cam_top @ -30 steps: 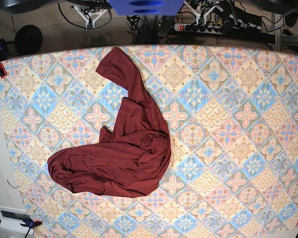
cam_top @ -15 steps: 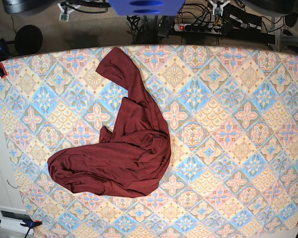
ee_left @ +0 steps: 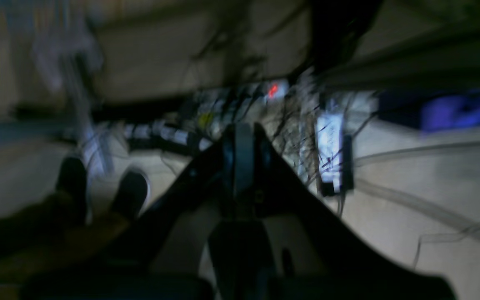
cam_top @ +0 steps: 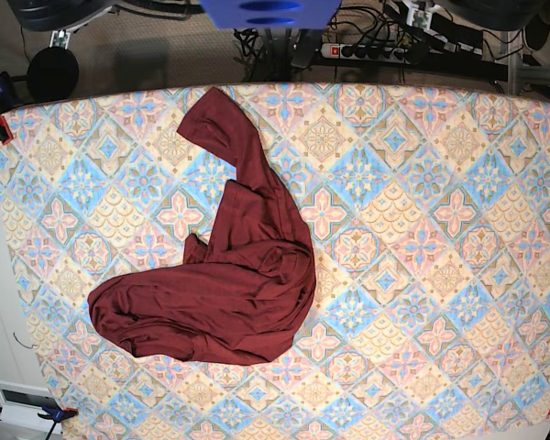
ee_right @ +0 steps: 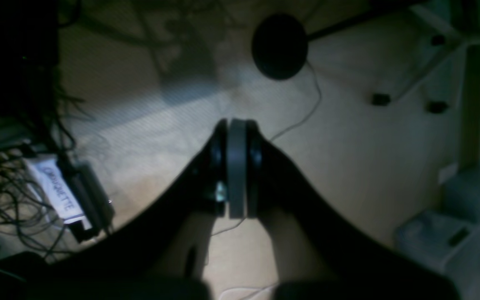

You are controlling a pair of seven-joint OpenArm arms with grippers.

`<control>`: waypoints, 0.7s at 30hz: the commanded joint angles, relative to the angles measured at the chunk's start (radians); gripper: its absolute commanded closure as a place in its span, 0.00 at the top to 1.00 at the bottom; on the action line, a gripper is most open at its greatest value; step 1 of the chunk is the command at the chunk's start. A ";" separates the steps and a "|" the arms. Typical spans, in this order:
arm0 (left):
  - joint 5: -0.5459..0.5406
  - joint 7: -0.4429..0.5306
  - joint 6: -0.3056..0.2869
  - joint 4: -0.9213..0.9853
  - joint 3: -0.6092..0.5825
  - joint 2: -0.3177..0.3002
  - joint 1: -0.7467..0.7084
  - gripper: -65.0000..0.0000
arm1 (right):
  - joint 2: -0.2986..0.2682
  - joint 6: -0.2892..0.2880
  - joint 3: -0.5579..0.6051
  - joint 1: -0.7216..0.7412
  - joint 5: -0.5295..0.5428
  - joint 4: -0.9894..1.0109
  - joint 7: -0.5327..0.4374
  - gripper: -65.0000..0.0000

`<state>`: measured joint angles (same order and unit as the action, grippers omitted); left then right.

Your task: Layout the t-shirt on the table in an organized manner, then fold the t-shirt properly

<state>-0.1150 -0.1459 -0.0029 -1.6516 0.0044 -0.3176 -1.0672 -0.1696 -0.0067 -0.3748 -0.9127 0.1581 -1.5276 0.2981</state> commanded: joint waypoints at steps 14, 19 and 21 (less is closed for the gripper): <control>-0.047 -0.077 0.004 -0.430 0.128 -0.061 -0.015 0.00 | -0.011 0.009 -0.051 -0.067 -0.002 -0.445 0.091 0.00; -0.045 -0.082 0.001 -0.430 0.136 -0.061 0.138 0.00 | -0.015 0.009 0.010 0.057 -0.002 -0.451 0.089 0.00; -0.045 -0.085 0.001 -0.428 0.134 -0.061 0.195 0.00 | -0.015 0.009 0.036 0.105 -0.002 -0.451 0.089 0.00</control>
<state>-0.1577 -0.2550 -0.0048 -2.0632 0.1337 -0.3710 -0.8661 -0.1772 -0.0208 -0.3256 -0.7803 0.1623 -1.9625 0.4004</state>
